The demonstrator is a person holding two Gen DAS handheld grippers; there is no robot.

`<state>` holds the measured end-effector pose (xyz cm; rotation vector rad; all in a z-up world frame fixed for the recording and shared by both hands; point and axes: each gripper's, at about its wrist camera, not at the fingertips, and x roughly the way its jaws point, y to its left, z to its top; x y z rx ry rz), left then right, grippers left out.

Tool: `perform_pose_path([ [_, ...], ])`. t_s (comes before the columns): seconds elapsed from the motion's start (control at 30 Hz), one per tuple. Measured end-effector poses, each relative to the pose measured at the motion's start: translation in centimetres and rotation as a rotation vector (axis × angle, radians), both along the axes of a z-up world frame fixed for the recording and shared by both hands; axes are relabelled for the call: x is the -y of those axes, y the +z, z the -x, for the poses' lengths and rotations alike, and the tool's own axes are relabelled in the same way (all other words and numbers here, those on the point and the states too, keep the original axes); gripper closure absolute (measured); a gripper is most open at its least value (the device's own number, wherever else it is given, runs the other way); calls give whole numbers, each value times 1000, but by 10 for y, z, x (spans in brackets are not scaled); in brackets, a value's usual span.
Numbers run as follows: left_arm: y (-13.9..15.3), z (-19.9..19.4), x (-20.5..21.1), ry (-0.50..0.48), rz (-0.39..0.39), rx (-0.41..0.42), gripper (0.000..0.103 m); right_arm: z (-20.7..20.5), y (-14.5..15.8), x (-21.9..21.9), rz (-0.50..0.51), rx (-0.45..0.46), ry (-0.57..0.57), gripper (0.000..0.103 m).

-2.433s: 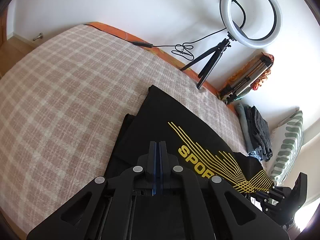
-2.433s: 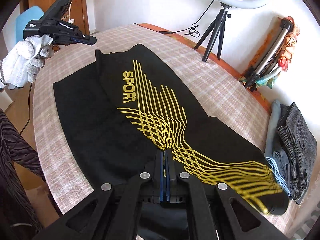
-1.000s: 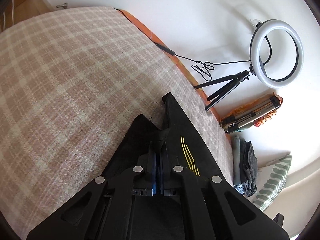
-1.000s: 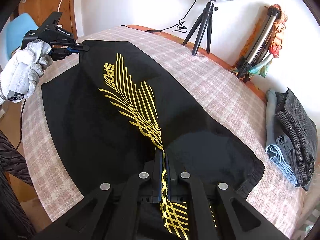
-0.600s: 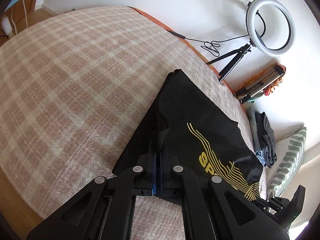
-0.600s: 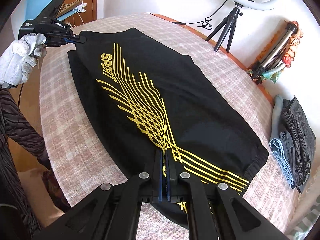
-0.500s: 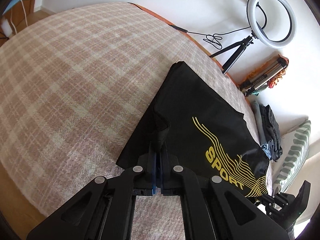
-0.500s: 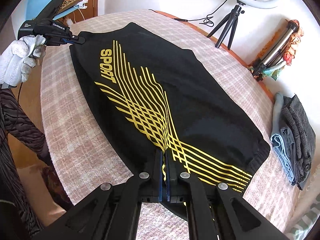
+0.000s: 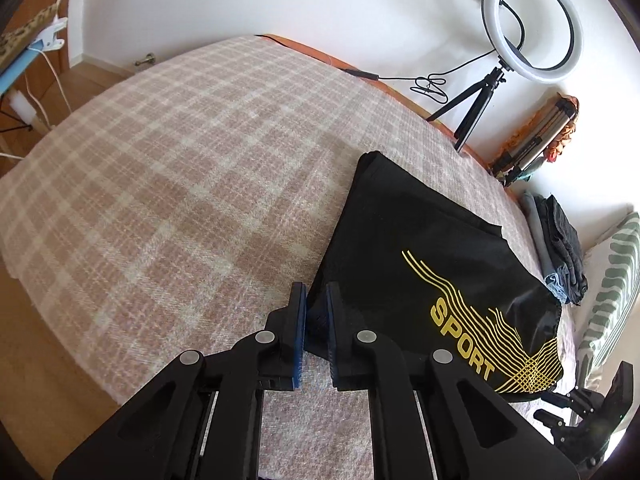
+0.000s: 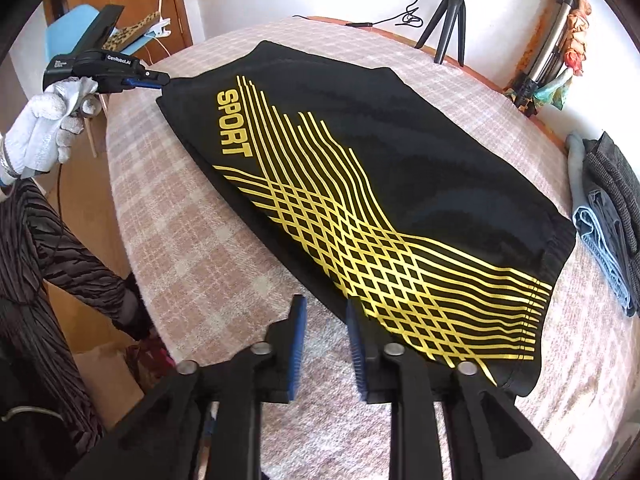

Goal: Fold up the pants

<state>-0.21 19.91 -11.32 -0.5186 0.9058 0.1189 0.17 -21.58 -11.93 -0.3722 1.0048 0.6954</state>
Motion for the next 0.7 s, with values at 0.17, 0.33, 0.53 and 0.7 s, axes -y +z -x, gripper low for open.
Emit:
perform_pose_path([
  [0.17,24,-8,18,-77,-33,57,95,-16,22,64,-150,56,-315,65],
  [0.33,29,-34,65,-225,-52,64,95,-43,-7,104,-61,-25,-573,58],
  [0.53,5,-52,132,-439,-39,7,95,-49,-27,116,-104,-139,-590,53],
  [0.7,-13,-56,168,-531,-41,-41,95,-38,-29,102,-66,-119,-533,78],
])
